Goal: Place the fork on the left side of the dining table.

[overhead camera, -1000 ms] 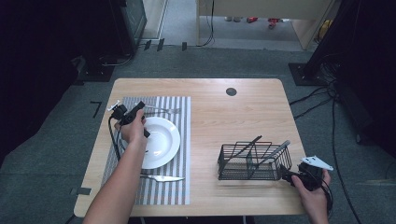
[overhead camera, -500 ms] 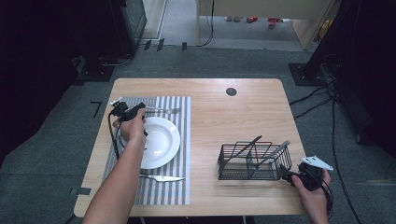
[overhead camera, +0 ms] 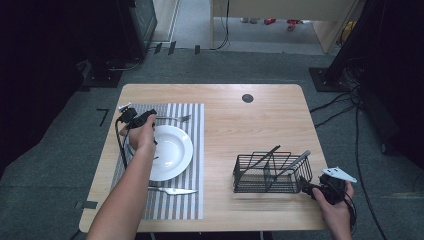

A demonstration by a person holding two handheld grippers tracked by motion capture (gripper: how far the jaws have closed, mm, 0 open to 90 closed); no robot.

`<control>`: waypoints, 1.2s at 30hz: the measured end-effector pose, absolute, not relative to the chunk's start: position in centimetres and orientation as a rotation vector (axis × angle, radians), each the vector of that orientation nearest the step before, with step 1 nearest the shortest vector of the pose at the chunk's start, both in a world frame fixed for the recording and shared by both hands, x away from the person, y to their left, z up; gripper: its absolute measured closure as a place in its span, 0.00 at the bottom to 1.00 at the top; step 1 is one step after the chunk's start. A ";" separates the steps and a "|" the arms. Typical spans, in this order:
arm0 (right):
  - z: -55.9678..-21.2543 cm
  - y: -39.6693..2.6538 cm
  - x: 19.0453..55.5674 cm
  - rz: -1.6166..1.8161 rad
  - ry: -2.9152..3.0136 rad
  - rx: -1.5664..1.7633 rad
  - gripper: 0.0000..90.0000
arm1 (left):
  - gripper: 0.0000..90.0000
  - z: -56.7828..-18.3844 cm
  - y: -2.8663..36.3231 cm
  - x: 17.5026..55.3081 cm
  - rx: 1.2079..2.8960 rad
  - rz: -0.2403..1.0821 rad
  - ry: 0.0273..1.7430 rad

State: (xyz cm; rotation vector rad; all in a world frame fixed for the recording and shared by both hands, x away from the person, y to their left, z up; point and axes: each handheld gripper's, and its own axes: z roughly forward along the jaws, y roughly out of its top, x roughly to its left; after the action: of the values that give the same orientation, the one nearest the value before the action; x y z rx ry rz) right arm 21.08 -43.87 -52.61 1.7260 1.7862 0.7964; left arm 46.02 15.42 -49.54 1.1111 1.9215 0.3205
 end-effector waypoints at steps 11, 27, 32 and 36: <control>-52.6 -43.9 21.1 0.796 1.786 1.726 0.09 | 0.31 -49.1 15.9 45.6 1.144 0.380 1.881; -52.6 -43.9 21.1 0.796 1.786 1.726 0.09 | 0.15 -45.8 15.7 43.5 1.287 0.554 1.708; -52.6 -43.9 21.1 0.796 1.786 1.726 0.09 | 0.15 -44.7 15.4 42.3 1.398 0.597 1.640; -52.6 -43.9 21.1 0.796 1.786 1.726 0.09 | 0.15 -43.7 14.7 40.8 1.488 0.678 1.583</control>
State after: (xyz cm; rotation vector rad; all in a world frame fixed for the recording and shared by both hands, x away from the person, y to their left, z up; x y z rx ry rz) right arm 21.08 -43.86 -52.61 1.7261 1.7861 0.7964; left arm 40.83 14.65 -43.70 1.4885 1.5829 0.6782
